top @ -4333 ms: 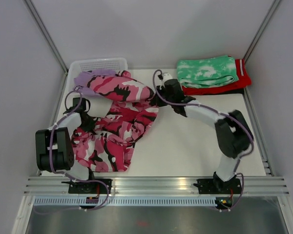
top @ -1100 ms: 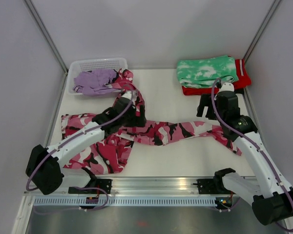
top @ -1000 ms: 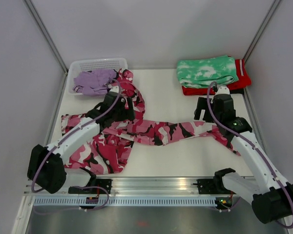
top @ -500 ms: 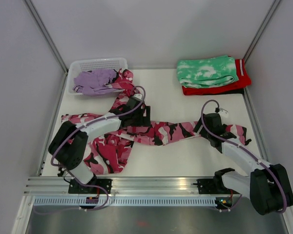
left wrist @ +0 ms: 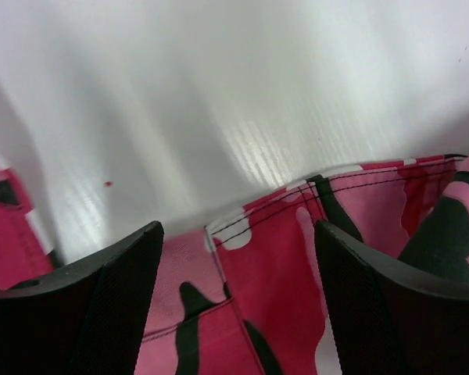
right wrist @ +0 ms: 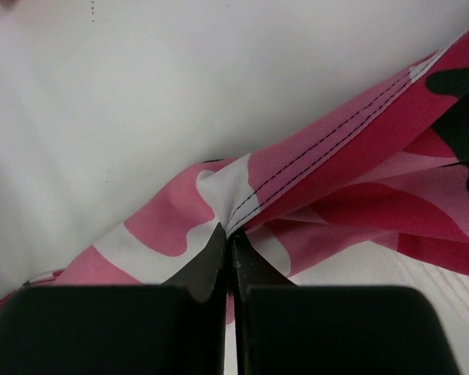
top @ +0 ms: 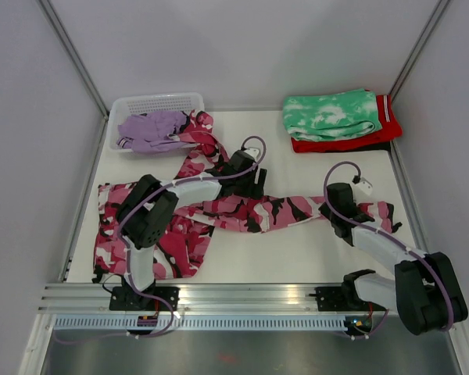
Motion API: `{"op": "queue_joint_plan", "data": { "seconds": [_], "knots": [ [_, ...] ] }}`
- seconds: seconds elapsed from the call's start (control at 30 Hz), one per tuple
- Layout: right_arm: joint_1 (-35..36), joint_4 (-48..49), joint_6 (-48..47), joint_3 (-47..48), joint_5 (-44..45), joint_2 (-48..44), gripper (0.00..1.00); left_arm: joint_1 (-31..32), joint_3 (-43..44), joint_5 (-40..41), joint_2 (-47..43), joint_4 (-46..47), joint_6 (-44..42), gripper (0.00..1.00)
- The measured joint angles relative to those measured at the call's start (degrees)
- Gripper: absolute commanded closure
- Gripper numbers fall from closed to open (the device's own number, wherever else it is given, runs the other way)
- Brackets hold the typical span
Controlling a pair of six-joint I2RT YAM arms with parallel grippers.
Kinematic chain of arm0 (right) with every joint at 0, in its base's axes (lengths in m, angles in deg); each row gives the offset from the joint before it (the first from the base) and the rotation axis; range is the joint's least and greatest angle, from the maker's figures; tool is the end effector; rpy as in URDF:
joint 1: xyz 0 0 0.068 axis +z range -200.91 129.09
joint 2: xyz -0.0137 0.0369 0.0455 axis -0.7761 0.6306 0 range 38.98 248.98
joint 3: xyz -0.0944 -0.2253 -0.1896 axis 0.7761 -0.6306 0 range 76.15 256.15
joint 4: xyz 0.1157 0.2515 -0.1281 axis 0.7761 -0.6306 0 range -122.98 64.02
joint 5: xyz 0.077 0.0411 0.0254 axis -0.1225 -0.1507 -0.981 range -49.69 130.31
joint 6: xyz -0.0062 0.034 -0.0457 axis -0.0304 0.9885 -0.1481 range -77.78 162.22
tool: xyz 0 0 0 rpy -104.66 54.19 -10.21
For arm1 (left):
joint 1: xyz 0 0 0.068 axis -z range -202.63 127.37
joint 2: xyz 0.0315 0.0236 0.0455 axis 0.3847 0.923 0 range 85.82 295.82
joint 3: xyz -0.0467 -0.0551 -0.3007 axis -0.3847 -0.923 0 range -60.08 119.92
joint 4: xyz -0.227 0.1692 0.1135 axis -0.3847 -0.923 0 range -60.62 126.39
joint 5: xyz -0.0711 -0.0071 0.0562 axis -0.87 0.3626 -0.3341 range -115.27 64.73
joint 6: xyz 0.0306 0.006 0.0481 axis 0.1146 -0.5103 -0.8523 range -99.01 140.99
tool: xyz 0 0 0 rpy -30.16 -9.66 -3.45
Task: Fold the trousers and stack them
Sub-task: Flatten the trousers out
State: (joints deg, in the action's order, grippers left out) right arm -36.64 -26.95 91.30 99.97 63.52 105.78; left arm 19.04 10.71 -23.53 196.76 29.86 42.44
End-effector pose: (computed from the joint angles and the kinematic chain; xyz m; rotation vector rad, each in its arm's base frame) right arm 0.2319 0.0425 0.1588 0.8630 2.0941 0.1091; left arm 0.3500 -0.3098 0.1700 0.4137 2.4049 -0.4758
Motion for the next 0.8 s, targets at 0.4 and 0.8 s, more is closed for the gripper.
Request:
{"op": "queue_joint_plan", "data": {
  "seconds": [0.4,0.8],
  "knots": [
    [0.13,-25.88,-0.94,4.79,-6.34,-39.43,0.88,1.53,-0.15,-3.26,2.38,3.15,-3.8,0.21],
    [0.15,-48.26,5.11,6.73,-18.71,-42.62,0.02,2.97,-1.44,-3.93,2.45,3.63,-6.58,0.98]
  ]
}}
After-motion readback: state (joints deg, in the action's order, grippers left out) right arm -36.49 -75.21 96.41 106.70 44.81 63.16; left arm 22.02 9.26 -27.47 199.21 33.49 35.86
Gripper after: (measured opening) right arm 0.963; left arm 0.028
